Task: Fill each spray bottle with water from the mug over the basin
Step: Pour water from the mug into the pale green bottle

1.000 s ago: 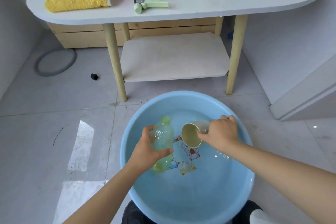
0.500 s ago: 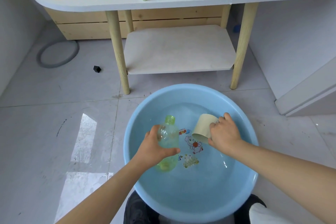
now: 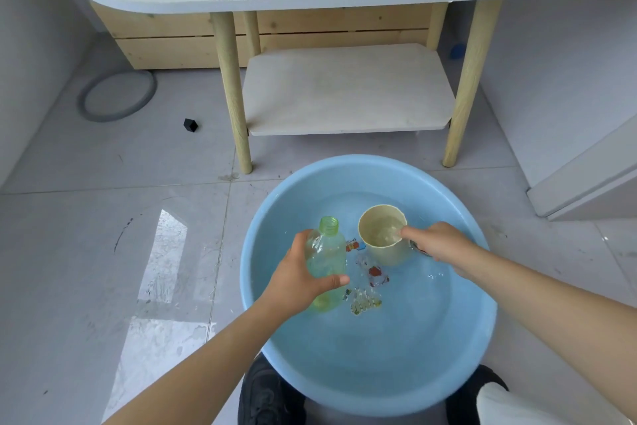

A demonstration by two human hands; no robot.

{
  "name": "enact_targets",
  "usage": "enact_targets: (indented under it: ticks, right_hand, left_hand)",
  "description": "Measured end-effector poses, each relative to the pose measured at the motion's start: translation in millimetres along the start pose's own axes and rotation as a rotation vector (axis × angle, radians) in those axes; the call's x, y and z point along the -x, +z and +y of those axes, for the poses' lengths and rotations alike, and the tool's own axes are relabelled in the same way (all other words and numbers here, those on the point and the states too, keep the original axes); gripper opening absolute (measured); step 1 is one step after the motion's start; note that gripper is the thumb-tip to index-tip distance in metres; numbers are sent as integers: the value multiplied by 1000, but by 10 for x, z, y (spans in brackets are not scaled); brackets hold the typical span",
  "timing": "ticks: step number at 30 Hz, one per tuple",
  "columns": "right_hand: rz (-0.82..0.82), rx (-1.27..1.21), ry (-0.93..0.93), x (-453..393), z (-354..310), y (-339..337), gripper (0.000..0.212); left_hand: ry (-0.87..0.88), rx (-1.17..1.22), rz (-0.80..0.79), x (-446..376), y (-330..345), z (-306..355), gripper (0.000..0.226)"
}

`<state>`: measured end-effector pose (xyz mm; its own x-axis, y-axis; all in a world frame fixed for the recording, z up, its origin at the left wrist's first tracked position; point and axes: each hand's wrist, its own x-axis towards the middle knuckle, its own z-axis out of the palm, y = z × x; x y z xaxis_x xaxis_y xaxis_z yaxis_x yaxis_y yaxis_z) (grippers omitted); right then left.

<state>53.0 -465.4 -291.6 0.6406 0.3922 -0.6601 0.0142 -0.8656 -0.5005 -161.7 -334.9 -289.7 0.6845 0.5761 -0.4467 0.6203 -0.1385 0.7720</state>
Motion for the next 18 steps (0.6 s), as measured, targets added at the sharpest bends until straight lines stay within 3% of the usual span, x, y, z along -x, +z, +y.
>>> enact_targets:
  ticks: [4,10,18]
  right_hand:
    - [-86,-137,-3,131,-27,-65,45]
    - [-234,-349,-28,333,-174,-99,25]
    - [-24,-198,-192,486,-372,-124,37]
  left_hand:
    - [4,-22,3,-30,8,-13,82]
    - [-1,-13,69,-39,0,75,70]
    - [27,-52,80,-34,51,195,77]
